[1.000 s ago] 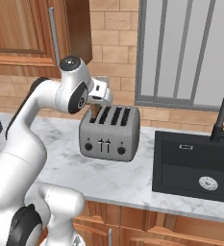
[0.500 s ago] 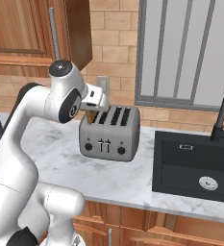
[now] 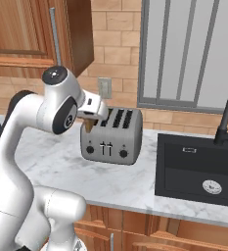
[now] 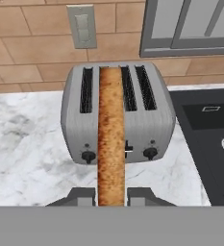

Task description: Start the toaster. Once the lever pops up, take the bread to the plate on the dining counter.

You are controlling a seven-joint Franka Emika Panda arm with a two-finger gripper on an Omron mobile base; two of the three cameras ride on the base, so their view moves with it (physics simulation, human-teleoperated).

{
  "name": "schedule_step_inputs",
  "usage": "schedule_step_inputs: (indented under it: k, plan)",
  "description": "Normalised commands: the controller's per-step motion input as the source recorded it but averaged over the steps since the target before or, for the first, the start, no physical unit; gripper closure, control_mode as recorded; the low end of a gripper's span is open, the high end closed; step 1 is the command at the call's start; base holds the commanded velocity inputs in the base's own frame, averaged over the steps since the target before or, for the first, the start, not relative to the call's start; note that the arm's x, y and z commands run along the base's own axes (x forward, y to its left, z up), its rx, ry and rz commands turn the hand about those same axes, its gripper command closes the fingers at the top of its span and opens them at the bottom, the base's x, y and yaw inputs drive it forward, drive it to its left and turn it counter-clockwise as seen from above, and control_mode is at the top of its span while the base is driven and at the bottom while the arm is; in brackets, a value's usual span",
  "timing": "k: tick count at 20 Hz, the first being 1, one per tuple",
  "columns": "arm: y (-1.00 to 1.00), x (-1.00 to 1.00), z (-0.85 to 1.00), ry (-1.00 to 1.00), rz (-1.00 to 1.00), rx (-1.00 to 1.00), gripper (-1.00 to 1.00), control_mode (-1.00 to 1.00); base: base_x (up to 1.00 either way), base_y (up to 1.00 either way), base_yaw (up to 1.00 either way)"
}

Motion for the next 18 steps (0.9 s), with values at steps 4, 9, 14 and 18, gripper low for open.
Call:
schedule_step_inputs:
  k: [4,9,14,18]
  plan:
    - [0.13,-0.17,0.00,-0.01,-0.01,0.00,1.00,-1.00,0.00,0.00,0.00]
    - [0.18,-0.43,0.00,-0.04,-0.08,0.00,1.00,-1.00,0.00,0.00,0.00]
    - [0.28,-0.46,0.06,-0.08,0.00,-0.03,1.00,-1.00,0.00,0.00,0.00]
    - [0.00,0.00,0.00,0.00,0.00,0.00,1.00,1.00,-0.48,0.35,0.01]
